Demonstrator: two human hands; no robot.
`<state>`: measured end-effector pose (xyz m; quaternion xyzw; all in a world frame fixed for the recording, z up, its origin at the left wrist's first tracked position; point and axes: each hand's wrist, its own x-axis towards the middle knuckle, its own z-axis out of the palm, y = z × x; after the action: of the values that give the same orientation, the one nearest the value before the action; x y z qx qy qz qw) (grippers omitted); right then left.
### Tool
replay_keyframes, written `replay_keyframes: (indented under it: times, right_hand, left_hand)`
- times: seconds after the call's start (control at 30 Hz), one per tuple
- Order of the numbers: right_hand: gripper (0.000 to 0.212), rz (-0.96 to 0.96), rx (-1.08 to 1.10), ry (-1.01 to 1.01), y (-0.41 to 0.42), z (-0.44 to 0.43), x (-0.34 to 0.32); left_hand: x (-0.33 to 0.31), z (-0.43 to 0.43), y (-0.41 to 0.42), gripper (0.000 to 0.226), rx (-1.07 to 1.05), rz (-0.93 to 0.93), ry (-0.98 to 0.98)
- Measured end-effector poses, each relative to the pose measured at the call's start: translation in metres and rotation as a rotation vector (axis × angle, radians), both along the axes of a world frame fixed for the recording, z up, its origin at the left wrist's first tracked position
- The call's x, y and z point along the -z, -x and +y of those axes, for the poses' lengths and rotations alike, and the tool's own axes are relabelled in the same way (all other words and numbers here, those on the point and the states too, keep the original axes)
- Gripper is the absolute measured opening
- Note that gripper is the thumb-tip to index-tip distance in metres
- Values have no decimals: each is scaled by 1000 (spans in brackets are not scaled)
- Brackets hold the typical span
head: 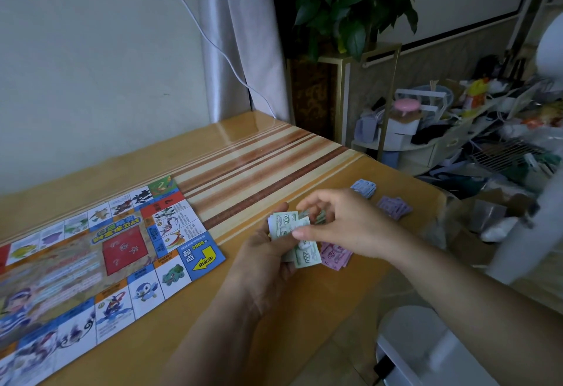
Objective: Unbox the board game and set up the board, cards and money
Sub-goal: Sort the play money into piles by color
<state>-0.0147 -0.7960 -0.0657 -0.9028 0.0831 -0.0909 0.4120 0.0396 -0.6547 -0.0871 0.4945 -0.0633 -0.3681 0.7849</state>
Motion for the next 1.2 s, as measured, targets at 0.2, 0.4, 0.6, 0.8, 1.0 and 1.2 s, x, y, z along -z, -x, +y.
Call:
replay_keyframes:
  times: [0.2, 0.4, 0.6, 0.8, 1.0, 1.2]
  right_hand:
    - [21, 72, -33, -100, -9, -6, 5]
    - [11, 20, 1, -77, -11, -1, 4]
    - [7, -73, 84, -133, -13, 1, 3]
    - [10, 13, 34, -196, -14, -2, 1]
    - [5, 50, 60, -239, -14, -13, -1]
    - [15, 122, -7, -318, -15, -12, -1]
  left_hand:
    - [-1, 6, -3, 24, -43, 129, 84]
    - [6, 10, -6, 21, -61, -49, -32]
    - [5, 9, -9, 18, -107, -71, -112]
    - [1, 6, -5, 16, -89, -75, -176]
    - [-1, 10, -8, 12, -155, 134, -59]
    - [5, 7, -7, 10, -117, -80, -198]
